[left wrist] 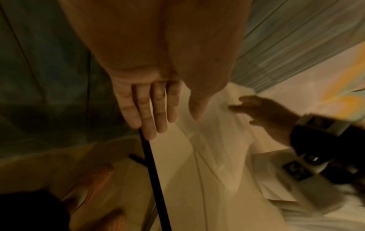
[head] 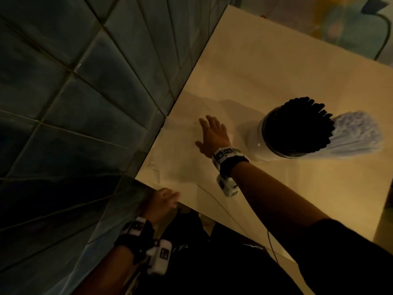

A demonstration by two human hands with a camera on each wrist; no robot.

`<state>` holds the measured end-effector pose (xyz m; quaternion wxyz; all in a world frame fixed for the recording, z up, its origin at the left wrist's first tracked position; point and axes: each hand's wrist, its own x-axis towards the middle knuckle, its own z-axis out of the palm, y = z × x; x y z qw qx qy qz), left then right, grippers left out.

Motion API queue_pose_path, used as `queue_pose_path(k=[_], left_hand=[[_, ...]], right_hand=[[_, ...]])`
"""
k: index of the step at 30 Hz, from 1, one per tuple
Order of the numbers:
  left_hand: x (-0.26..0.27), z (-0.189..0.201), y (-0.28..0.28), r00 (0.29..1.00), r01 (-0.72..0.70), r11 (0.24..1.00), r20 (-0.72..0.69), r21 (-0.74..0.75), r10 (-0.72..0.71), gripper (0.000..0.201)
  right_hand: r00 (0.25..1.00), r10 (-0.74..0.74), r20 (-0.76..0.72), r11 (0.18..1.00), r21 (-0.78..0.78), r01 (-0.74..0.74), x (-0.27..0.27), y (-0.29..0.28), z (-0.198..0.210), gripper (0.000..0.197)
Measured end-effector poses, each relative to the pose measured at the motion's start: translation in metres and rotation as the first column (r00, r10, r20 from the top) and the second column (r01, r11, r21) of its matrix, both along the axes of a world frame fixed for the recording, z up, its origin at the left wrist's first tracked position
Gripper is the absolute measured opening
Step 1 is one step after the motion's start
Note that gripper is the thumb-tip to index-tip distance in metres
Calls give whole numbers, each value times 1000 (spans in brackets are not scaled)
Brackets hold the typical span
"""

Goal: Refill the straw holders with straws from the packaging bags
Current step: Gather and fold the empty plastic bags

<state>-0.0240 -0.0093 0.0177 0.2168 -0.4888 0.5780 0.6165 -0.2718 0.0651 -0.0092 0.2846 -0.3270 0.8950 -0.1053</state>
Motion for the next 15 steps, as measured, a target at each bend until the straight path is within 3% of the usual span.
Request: queue_pose_path(k=[4, 7, 9, 11, 13, 15], left_hand=[[-30, -13, 5, 994, -61, 998, 90, -14, 62, 27], [-42, -21, -3, 967, -236, 971, 91, -38, 239, 40], [-47, -26, -6, 956, -270, 954, 82, -131, 282, 48], [-50, -26, -6, 954, -286, 926, 11, -245, 298, 41], [-48, -21, -6, 937, -349, 921, -48, -170, 346, 57], [-40, -24, -8, 903, -428, 904, -43, 21, 428, 77]], right_hand=[[994, 79, 74, 987, 134, -89, -12, -8, -8, 96], [951, -44, 305, 987, 158, -4, -3, -3, -8, 100], [895, -87, 437, 985, 171, 12, 13, 6, -12, 98], [857, -127, 500, 989, 135, 67, 30, 20, -15, 83], [759, -216, 614, 971, 58, 230, 42, 35, -13, 62], [595, -287, 751, 892, -17, 452, 52, 51, -4, 46]])
